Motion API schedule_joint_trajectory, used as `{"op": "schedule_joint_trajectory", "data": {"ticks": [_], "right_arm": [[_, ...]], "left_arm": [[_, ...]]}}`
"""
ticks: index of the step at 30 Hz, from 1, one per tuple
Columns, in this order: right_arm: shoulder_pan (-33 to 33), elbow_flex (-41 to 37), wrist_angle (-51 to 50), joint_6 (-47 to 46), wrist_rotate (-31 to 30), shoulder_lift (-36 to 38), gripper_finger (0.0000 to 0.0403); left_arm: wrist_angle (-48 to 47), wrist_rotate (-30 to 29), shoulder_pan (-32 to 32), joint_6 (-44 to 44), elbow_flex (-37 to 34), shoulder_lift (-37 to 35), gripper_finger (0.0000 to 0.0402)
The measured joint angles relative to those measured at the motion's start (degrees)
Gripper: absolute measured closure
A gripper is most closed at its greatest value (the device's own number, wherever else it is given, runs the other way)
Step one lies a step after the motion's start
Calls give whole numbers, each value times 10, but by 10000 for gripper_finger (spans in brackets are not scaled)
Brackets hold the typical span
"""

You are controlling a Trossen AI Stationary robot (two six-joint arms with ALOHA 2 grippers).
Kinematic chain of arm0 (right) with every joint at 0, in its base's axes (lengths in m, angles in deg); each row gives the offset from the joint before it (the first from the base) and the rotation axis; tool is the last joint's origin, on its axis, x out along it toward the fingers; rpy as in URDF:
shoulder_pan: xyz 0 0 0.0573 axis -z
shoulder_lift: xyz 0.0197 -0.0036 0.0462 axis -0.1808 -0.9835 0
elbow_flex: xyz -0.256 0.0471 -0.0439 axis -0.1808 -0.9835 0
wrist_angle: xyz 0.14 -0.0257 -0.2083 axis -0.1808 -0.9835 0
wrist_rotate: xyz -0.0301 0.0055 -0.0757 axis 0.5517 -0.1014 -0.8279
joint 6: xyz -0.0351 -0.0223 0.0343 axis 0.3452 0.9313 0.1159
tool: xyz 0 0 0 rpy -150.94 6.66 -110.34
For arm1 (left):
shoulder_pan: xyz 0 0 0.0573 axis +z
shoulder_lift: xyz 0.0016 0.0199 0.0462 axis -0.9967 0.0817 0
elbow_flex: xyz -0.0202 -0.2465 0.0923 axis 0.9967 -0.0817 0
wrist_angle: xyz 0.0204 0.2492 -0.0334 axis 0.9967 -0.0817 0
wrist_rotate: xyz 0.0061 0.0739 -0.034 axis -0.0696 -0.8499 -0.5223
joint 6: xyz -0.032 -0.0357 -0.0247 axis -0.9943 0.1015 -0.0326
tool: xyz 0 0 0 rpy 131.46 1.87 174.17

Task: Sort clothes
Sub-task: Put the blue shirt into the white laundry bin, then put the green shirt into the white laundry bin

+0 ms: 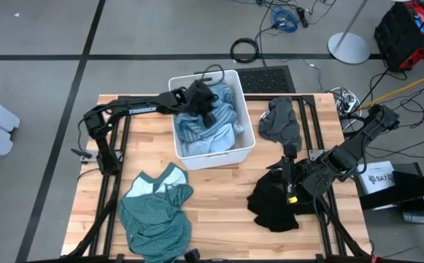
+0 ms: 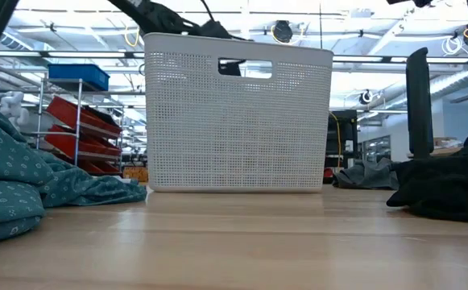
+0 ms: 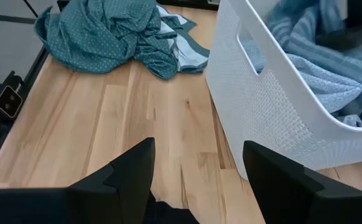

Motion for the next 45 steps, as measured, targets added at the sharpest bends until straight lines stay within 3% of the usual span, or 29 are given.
{"op": "schedule_joint_trajectory", "data": {"ticks": [7,11,14,25,39,42,45], "right_arm": [[7,0,11,3,-1,0,172],[7,0,14,4,-1,0,172],[7,0,20,4,0,0,172],[7,0,38,2,2,0,172],[7,0,43,0,2,0,172],[7,0,43,0,2,0,172],[7,0,43,0,2,-1,172]], "left_arm": [[-1,21,-31,1,0,47,381],[-1,20,-38,0,0,58,352],[-6,-15,-40,-2,0,53,326],[-61,-78,-42,-2,-1,-77,254],[-95,-78,-47,-45,-1,-245,248],[-90,-66,-61,-69,-1,-289,248],[-96,4,-81,-101,-1,-329,248]]}}
